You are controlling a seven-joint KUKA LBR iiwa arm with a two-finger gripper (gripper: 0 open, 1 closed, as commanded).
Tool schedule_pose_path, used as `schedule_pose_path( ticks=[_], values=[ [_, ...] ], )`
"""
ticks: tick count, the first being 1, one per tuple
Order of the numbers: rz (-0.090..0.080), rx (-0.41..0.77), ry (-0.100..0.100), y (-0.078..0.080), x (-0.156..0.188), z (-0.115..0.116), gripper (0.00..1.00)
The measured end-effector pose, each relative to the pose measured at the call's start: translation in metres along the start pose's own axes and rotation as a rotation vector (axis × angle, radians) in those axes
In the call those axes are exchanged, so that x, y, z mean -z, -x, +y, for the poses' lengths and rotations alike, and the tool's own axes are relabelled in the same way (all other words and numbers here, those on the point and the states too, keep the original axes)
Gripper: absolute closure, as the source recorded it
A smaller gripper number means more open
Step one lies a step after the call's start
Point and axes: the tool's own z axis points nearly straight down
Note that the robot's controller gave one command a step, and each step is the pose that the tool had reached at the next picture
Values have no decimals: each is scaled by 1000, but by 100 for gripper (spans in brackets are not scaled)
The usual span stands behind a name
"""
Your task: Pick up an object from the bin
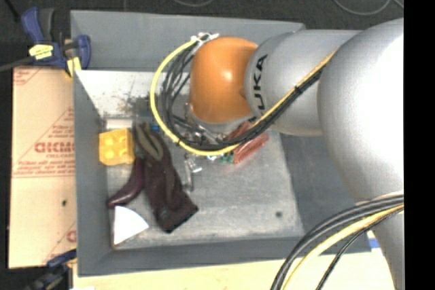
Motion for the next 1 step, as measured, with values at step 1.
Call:
schedule_pose_path(
  ticks=[1],
  values=[
    [-20, 81, -3, -13, 28, -10, 0]
  ],
)
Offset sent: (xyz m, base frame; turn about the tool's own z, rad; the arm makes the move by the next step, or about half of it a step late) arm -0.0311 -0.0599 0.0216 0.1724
